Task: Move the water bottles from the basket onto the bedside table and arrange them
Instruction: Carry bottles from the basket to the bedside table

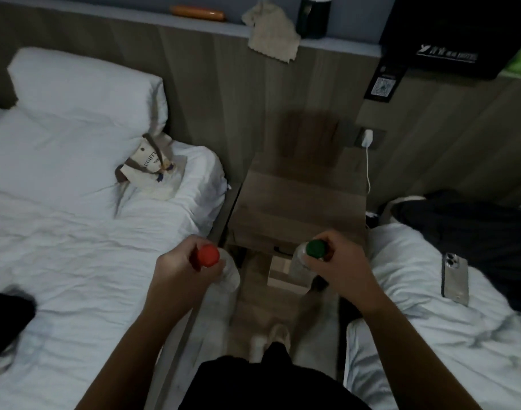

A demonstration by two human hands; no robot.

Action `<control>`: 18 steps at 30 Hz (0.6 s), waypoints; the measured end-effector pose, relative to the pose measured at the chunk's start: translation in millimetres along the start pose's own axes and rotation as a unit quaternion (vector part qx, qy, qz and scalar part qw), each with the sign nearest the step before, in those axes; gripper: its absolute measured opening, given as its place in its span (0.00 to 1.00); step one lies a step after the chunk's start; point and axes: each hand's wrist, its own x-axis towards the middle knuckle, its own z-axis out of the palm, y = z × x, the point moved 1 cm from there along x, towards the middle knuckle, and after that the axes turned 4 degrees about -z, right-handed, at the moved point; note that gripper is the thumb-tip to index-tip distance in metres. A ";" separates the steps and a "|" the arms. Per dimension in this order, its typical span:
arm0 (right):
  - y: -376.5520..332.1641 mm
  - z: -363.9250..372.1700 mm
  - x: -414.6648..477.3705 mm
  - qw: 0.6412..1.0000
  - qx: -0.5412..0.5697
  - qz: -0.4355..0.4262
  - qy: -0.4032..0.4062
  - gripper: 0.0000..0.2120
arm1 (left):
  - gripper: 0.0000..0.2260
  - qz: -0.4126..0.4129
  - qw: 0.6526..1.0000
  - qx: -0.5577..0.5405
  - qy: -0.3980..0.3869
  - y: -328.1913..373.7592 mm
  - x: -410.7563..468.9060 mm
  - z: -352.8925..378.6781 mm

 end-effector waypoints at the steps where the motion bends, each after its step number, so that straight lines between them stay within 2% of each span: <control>1: 2.4 -6.6 15.8 1.000 0.002 0.000 -0.005 0.09 | 0.10 -0.009 1.000 0.005 0.009 5.7 10.9 5.5; 4: 8.9 -20.5 54.1 0.999 -0.010 0.017 -0.028 0.10 | 0.08 0.013 0.999 0.026 0.013 18.7 41.6 20.1; 8: 16.9 -32.7 94.8 1.000 0.003 0.024 -0.009 0.10 | 0.09 0.053 0.997 0.051 0.005 36.2 88.6 37.6; 13: 22.8 -35.3 146.5 0.999 0.013 0.043 0.011 0.10 | 0.12 0.002 0.996 0.075 -0.046 48.8 153.0 60.8; 18: 20.9 -30.7 213.7 0.997 -0.007 0.073 0.017 0.10 | 0.14 -0.005 0.994 0.074 -0.080 45.2 230.8 86.2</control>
